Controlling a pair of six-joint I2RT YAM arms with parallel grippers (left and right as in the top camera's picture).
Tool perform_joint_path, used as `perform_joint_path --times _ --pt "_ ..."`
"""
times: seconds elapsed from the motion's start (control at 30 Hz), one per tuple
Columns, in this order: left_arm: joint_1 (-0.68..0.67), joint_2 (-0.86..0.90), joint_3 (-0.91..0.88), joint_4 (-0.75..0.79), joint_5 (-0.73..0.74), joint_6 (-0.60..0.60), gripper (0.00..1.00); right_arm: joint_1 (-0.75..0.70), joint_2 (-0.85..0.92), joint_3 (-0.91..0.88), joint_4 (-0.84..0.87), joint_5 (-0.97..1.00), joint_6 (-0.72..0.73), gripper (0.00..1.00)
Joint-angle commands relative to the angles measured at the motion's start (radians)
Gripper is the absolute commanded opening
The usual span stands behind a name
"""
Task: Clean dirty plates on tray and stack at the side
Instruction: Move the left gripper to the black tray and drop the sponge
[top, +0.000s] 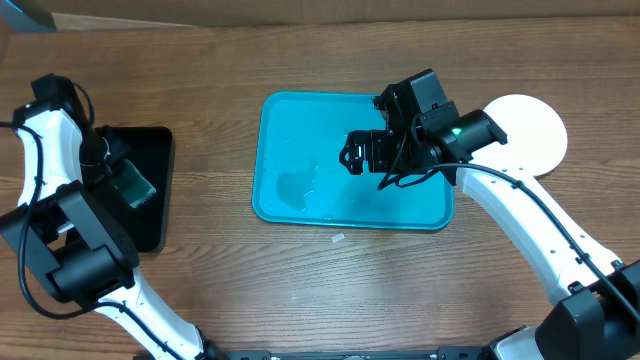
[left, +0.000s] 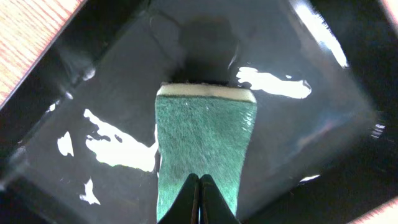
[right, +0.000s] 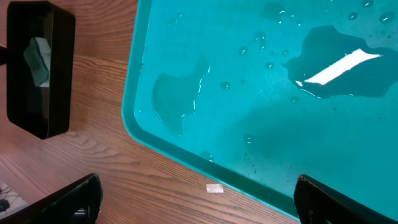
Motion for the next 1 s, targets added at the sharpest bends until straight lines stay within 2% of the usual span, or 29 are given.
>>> perform_joint_path --times 0.0,0.2,0.37,0.63,0.83,0.87,0.93,0.97 --pt "-0.002 0.07 -0.058 0.019 -0.02 0.001 0.04 0.001 -0.01 0.002 0.004 0.011 0.007 1.0" --pt "-0.001 0.142 -0.11 0.051 -0.019 0.001 0.04 0.001 -0.01 0.002 0.004 0.01 0.007 1.0" --pt "-0.001 0.12 -0.076 0.014 -0.004 0.001 0.04 0.001 -0.01 0.002 0.005 0.011 0.007 1.0" --pt "-0.001 0.0 0.165 -0.185 0.018 0.0 0.04 0.001 -0.016 0.003 0.013 0.01 0.021 1.0" --pt "-0.002 -0.162 0.227 -0.228 0.159 0.001 0.05 0.001 -0.095 0.003 0.004 0.011 0.026 1.0" --pt "-0.002 -0.177 0.227 -0.23 0.168 0.001 0.1 0.001 -0.115 0.003 -0.002 0.011 0.027 1.0" --pt "-0.002 -0.207 0.227 -0.236 0.181 0.001 0.49 0.001 -0.168 0.003 -0.03 0.012 0.026 1.0" --pt "-0.002 -0.212 0.227 -0.239 0.182 0.001 0.61 0.001 -0.188 0.003 -0.046 0.019 0.026 1.0"
